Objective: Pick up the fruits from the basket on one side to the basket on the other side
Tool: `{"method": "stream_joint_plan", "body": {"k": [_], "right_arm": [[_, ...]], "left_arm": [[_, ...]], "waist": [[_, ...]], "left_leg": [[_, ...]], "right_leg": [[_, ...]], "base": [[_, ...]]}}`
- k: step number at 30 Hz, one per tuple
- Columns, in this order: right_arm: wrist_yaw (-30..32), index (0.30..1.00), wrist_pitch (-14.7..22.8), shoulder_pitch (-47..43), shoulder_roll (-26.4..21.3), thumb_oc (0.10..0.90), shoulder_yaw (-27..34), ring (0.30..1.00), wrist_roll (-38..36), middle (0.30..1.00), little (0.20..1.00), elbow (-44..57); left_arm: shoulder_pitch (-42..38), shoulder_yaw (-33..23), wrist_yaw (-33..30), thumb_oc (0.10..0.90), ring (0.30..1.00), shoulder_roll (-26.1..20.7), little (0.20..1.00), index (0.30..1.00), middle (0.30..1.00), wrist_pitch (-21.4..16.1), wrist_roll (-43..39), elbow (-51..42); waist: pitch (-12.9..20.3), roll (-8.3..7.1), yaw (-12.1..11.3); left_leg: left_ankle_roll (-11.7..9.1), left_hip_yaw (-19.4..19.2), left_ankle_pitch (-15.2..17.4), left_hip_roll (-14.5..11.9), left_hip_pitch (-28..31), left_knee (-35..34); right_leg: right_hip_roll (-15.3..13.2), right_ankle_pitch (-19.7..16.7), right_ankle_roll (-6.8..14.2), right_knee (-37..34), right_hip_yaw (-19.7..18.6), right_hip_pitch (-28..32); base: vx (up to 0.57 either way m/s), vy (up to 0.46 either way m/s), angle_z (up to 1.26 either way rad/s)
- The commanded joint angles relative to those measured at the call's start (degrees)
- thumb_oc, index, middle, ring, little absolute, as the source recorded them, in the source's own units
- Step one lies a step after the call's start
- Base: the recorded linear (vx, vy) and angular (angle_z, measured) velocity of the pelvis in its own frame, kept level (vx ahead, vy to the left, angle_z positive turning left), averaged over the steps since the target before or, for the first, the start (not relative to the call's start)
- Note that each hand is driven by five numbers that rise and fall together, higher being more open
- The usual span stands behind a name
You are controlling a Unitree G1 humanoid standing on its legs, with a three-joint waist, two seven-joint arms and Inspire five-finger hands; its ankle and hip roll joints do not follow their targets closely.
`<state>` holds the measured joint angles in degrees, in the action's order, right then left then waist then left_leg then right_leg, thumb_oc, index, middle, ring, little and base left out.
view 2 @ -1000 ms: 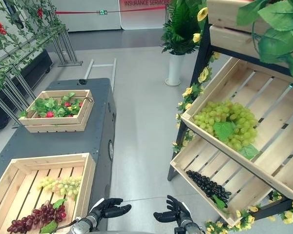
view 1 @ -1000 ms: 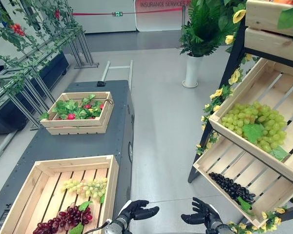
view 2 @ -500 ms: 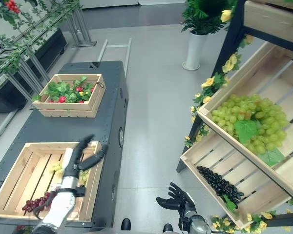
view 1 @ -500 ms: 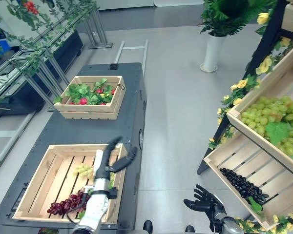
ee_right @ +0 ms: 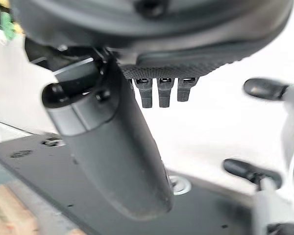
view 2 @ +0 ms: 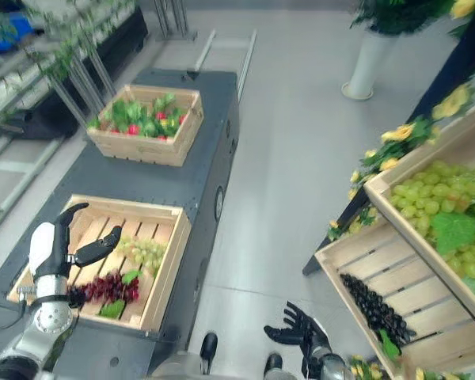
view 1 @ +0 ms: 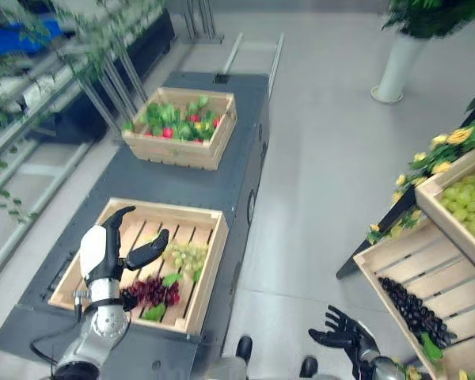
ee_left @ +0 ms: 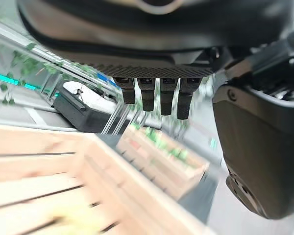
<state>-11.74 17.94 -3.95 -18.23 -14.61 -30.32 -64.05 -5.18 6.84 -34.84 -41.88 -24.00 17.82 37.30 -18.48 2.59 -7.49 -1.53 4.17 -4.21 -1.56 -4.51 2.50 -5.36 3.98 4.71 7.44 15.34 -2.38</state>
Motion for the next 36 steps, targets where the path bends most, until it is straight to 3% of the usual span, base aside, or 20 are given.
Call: {"method": "stream_joint_plan", "body": {"k": [1,9,14,16,21,23,28,31,36], "right_arm": [[-1.7,0.900,4.5,-2.4,-1.6,0.800,-2.1,0.900,-3.0,0.900,0.900,5.0],[-1.3,0.900,2.5,-8.0,-5.1,0.800,-4.0,0.900,-3.5,0.900,0.900,6.1],[-3.9,0.900,2.7,-8.8,-6.6,0.800,-4.0,0.900,-4.7,0.900,0.900,4.9],[-4.6,0.900,2.6,-8.8,-7.0,0.800,-3.9,0.900,-4.7,0.900,0.900,5.3],[-6.3,0.900,1.8,-8.9,-7.4,0.800,-4.7,0.900,-5.1,0.900,0.900,6.9],[-6.8,0.900,2.0,-9.3,-7.3,0.800,-4.9,0.900,-6.1,0.900,0.900,7.0],[-7.1,0.900,1.8,-9.6,-7.7,0.800,-4.7,0.900,-5.7,0.900,0.900,8.2],[-7.4,0.900,1.9,-9.6,-8.6,0.800,-4.6,0.900,-5.5,0.900,0.900,9.2],[-7.5,0.900,1.6,-8.8,-9.7,0.800,-3.8,0.900,-5.2,0.900,0.900,9.9]], "left_arm": [[-6.9,-5.9,-8.5,0.800,0.900,-6.2,0.900,0.900,0.900,-0.7,-0.8,-0.2],[-17.6,-0.9,-12.3,0.800,0.900,-13.0,0.900,0.900,0.900,2.8,3.9,4.6],[-24.5,6.0,-12.2,0.800,0.900,-18.4,0.900,0.900,0.900,6.1,12.6,5.1],[-26.0,7.7,-11.6,0.800,0.900,-19.9,0.900,0.900,0.900,7.1,12.2,5.2],[-30.5,11.8,-6.6,0.800,0.900,-23.5,0.900,0.900,0.900,10.0,11.2,8.2],[-30.5,12.3,-4.5,0.800,0.900,-23.9,0.900,0.900,0.900,9.3,11.7,9.2],[-30.5,14.0,0.6,0.800,0.900,-26.1,0.900,0.900,0.900,8.3,16.5,7.6],[-31.2,16.5,7.9,0.800,0.900,-29.9,0.900,0.900,0.900,9.2,18.6,4.4],[-30.3,16.2,13.0,0.800,0.900,-34.4,0.900,0.900,0.900,11.2,18.4,1.9]], "waist": [[-4.2,-2.10,-0.8],[-10.6,-4.28,-1.3],[-11.3,-5.48,-0.7],[-11.3,-5.66,-0.5],[-11.3,-6.52,-0.3],[-11.3,-6.66,-0.3],[-11.3,-6.48,-0.4],[-11.3,-6.10,-0.4],[-11.3,-5.86,-0.5]], "left_leg": [[3.5,-3.8,9.0,4.9,-4.8,11.9],[3.0,-6.3,12.0,4.1,-18.7,26.0],[3.4,-7.3,13.5,3.5,-25.5,31.7],[3.4,-7.5,13.5,3.3,-26.7,32.3],[3.4,-7.2,14.5,2.9,-29.9,34.8],[3.5,-7.1,14.7,2.9,-30.1,35.0],[3.3,-6.8,14.3,3.2,-30.5,34.4],[3.2,-6.6,14.1,3.1,-30.6,33.7],[3.0,-6.6,14.2,2.6,-30.9,33.9]], "right_leg": [[-0.9,6.7,-4.2,16.2,2.4,-5.9],[-2.8,12.9,-7.2,30.5,3.6,-16.1],[-3.1,14.4,-8.0,36.2,3.3,-22.1],[-3.1,14.4,-8.0,36.8,3.2,-23.3],[-3.3,14.8,-7.6,38.3,3.4,-25.8],[-3.1,14.7,-7.5,38.2,3.3,-25.9],[-2.6,14.3,-7.2,37.7,2.7,-26.5],[-2.6,13.9,-6.8,37.2,2.7,-27.0],[-2.9,14.0,-6.7,37.1,2.9,-27.0]], "base": [[-0.15,0.055,0.15],[-0.14,0.069,0.14],[-0.05,0.102,0.10],[-0.04,0.086,0.12],[-0.02,0.031,0.01],[0.00,0.000,0.00],[-0.01,0.032,0.01],[-0.01,0.010,0.00],[0.00,0.000,0.00]]}}
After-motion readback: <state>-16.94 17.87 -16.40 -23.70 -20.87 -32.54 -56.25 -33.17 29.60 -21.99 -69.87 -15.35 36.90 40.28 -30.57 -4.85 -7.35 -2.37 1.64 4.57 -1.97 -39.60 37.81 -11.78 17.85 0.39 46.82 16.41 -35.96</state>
